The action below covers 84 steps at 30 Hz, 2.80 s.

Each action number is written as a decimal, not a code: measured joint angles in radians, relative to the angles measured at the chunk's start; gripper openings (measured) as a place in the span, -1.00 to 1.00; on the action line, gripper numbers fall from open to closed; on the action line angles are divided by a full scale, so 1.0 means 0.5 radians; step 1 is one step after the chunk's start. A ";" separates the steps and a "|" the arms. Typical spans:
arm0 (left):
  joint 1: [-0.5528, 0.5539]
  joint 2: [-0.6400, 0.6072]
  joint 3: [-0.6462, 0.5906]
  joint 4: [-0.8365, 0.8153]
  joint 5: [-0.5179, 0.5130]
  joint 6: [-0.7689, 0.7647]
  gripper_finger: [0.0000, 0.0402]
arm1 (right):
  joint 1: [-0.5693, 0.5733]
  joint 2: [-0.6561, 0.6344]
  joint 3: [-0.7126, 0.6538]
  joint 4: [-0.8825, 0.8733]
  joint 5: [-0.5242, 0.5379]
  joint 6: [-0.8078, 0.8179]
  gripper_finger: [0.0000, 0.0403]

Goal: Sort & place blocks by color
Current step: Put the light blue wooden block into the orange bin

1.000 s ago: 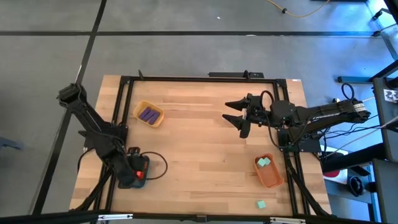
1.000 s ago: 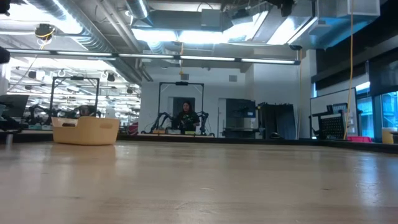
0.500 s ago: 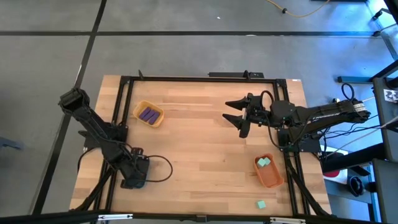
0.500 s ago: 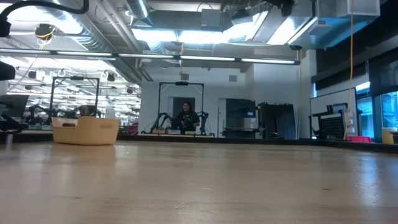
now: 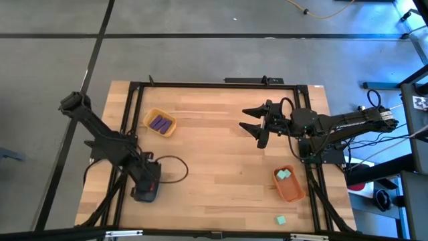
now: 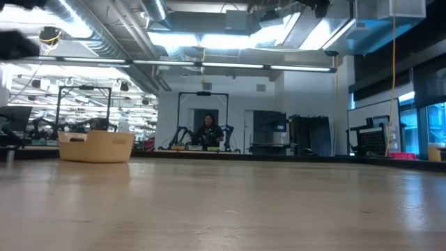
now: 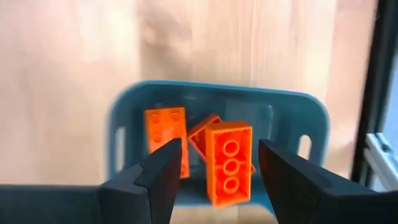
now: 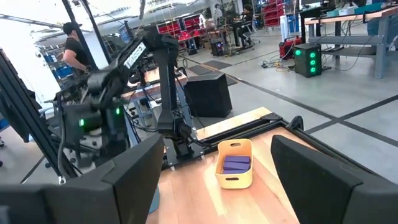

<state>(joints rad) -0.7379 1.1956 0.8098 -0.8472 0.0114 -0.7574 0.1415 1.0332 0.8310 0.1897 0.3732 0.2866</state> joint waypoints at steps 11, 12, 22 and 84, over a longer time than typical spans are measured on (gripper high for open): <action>0.323 -0.620 0.332 0.138 -0.841 0.379 0.01 | 0.001 0.000 0.000 0.069 0.000 0.033 0.49; 0.381 -0.683 0.332 0.251 -0.913 0.497 0.01 | 0.000 0.000 0.000 0.067 0.000 0.038 0.49; 1.082 -1.180 -0.122 1.466 -0.549 1.154 0.02 | 0.000 0.001 0.000 0.067 0.000 -0.072 0.49; 1.214 -1.324 -0.427 1.945 -0.460 0.792 0.02 | 0.371 0.412 0.814 -1.316 -0.694 0.887 0.49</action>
<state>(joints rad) -0.1310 0.5338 0.5964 0.1251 -0.2188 -0.3615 0.3271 1.2394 1.2381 -0.4684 0.0263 0.7300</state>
